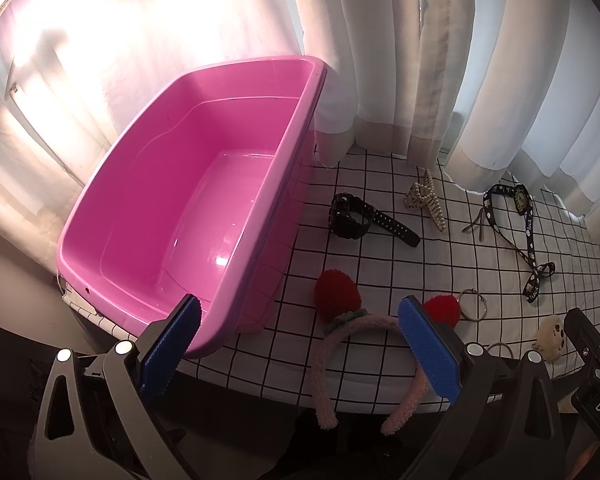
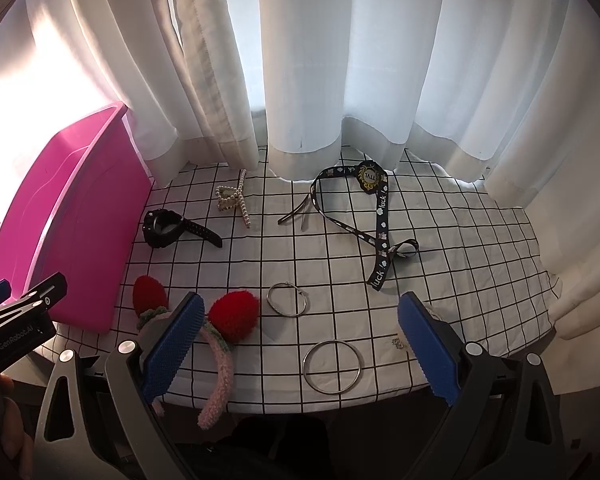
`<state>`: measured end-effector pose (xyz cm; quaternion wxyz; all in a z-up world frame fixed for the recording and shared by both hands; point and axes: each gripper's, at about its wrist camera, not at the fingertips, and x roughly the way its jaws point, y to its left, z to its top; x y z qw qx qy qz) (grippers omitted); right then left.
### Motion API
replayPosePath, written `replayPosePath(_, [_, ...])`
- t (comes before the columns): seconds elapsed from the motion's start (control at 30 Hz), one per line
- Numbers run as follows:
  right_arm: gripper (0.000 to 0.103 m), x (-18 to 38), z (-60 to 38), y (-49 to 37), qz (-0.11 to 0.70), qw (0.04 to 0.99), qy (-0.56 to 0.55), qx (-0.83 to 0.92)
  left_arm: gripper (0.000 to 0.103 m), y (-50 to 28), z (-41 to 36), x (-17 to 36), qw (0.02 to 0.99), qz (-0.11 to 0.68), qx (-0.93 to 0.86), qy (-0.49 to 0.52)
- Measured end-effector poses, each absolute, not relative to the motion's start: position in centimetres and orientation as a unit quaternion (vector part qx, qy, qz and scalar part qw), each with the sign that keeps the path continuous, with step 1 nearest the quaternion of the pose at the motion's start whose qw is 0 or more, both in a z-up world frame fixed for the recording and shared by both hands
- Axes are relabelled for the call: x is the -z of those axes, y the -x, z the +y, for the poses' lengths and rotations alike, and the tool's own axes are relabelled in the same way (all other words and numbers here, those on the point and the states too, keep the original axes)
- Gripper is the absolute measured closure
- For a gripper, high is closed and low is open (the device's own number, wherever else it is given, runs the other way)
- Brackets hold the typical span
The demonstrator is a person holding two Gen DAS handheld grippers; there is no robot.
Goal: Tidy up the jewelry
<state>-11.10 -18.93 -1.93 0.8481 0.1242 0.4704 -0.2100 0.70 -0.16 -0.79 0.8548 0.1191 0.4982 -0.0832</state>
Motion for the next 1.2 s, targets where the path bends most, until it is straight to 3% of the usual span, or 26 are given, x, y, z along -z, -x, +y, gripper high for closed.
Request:
replayPosePath(0.87, [0.010, 2.3, -19.0, 11.4, 0.473, 0.841, -0.134, 0.227, 0.006, -0.6, -0.5, 0.9, 0.855, 0.492, 0.096, -0.133])
replayPosePath(1.2, [0.010, 4.7, -20.9, 14.3, 0.483, 0.818, -0.147, 0.276, 0.006, 0.5, -3.6, 3.4, 0.830, 0.505, 0.161, -0.173])
